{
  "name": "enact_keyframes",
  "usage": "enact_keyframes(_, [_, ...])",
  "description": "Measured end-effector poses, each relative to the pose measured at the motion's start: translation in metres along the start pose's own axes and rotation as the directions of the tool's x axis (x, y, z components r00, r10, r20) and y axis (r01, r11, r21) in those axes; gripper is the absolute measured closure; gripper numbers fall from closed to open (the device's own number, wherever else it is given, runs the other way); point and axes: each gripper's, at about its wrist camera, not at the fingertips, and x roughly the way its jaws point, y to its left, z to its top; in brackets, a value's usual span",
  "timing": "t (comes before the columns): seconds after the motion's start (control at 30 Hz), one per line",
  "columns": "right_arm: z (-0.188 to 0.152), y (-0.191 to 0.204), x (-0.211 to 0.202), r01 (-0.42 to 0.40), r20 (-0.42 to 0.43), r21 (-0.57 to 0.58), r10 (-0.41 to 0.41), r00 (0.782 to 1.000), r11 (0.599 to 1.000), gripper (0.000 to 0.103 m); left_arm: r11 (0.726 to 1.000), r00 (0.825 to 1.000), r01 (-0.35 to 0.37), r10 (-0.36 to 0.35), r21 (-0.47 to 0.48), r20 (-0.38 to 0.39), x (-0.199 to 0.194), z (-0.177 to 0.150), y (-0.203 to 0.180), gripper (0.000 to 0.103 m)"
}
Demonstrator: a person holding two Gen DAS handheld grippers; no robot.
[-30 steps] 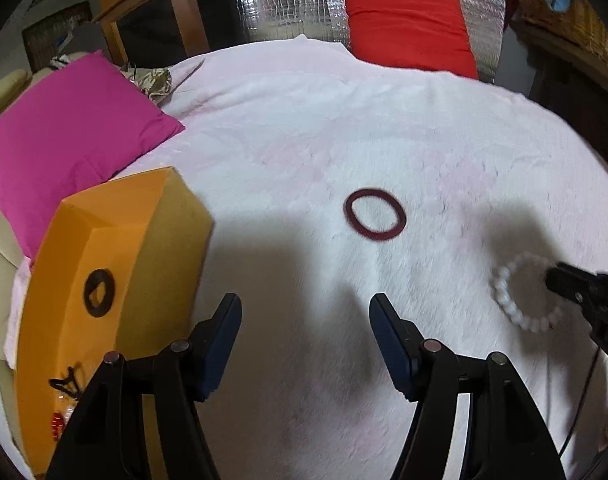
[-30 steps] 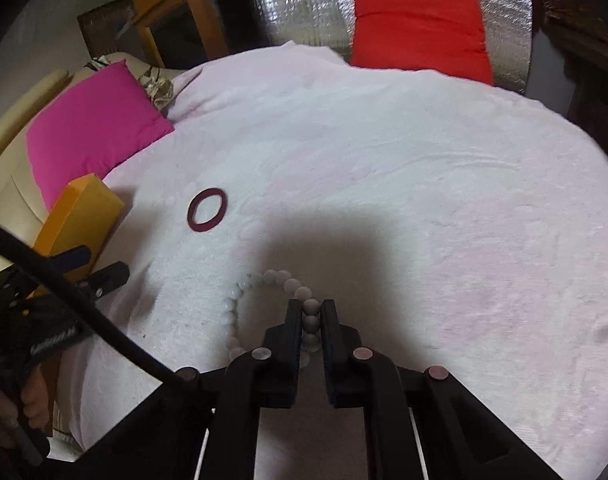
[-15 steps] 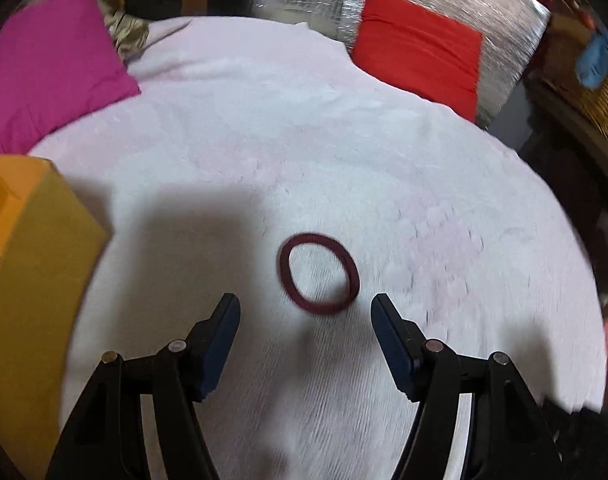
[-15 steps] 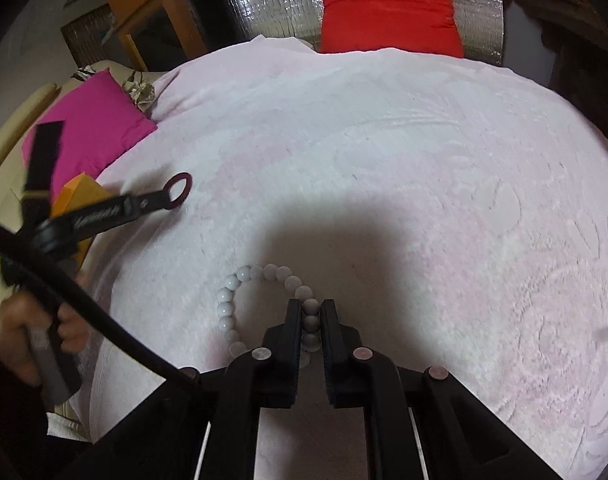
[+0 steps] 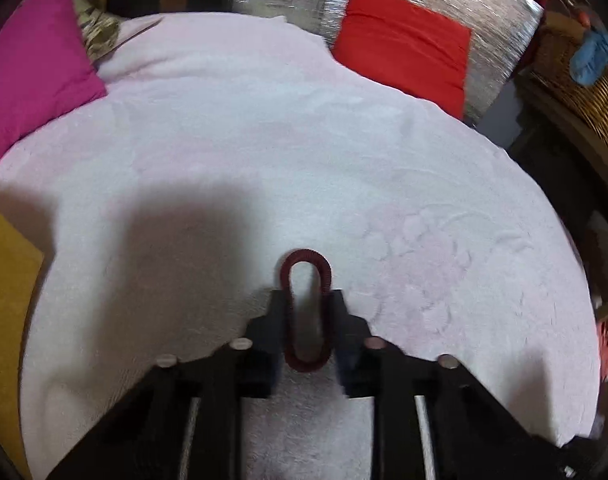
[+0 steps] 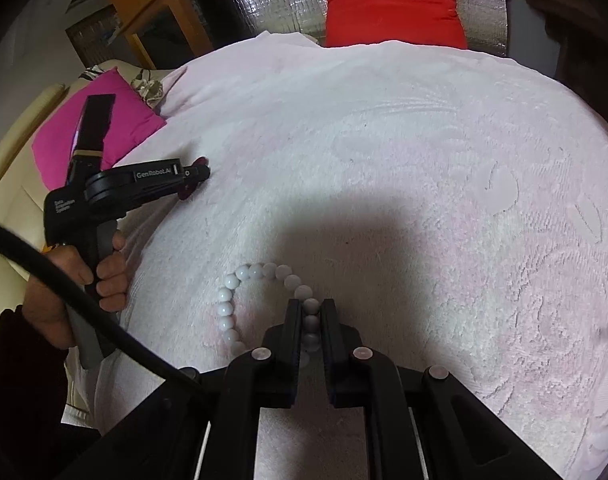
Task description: Organize jewelry
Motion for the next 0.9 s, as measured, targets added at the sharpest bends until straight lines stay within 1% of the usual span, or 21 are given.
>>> enact_keyframes(0.03, [0.001,0.000,-0.001,0.000,0.000,0.000,0.000,1.000,1.000,0.093,1.000,1.000,0.003,-0.003,0.020,-0.002,-0.002,-0.001,-0.003,0.092])
enact_keyframes(0.07, [0.000,-0.002,-0.002,0.003,0.001,-0.001,-0.003,1.000,1.000,0.093,0.999,1.000,0.011,-0.011,0.031,-0.006,-0.003,-0.002,-0.005,0.093])
enact_keyframes(0.2, [0.004,-0.006,-0.006,0.018,0.010,-0.001,-0.018,1.000,1.000,0.093,0.996,0.998,0.060,-0.058,0.064,-0.030,-0.013,-0.009,-0.014,0.094])
enact_keyframes(0.3, [0.004,-0.014,-0.010,0.034,0.023,0.019,-0.035,0.999,0.999,0.093,0.987,0.995,0.092,-0.088,0.128,-0.036,-0.030,-0.019,-0.029,0.094])
enact_keyframes(0.37, [0.005,-0.021,-0.013,0.045,0.032,0.034,-0.046,0.998,0.998,0.093,0.978,0.993,0.114,-0.109,0.173,-0.036,-0.043,-0.027,-0.041,0.094])
enact_keyframes(0.47, [0.006,-0.027,-0.017,0.052,0.038,0.047,-0.054,0.998,0.998,0.093,0.957,0.991,0.133,-0.124,0.257,-0.050,-0.064,-0.049,-0.063,0.094])
enact_keyframes(0.53, [0.004,-0.028,-0.019,0.055,0.037,0.046,-0.057,0.998,0.997,0.093,0.943,0.988,0.151,-0.136,0.296,-0.074,-0.071,-0.062,-0.074,0.094])
enact_keyframes(0.57, [0.003,-0.029,-0.019,0.054,0.035,0.045,-0.056,0.998,0.998,0.093,0.935,0.987,0.152,-0.129,0.322,-0.091,-0.074,-0.072,-0.081,0.094])
enact_keyframes(0.67, [-0.004,-0.028,-0.023,0.053,0.023,0.041,-0.054,0.998,0.998,0.093,0.920,0.984,0.165,-0.130,0.355,-0.119,-0.080,-0.091,-0.091,0.094])
enact_keyframes(0.83, [-0.024,-0.026,-0.029,0.064,0.020,0.017,-0.065,0.998,0.998,0.092,0.909,0.984,0.144,-0.091,0.391,-0.151,-0.077,-0.110,-0.096,0.093])
enact_keyframes(0.9, [-0.028,-0.030,-0.033,0.062,0.016,0.023,-0.063,0.998,0.998,0.092,0.907,0.987,0.129,-0.078,0.400,-0.141,-0.077,-0.113,-0.098,0.091])
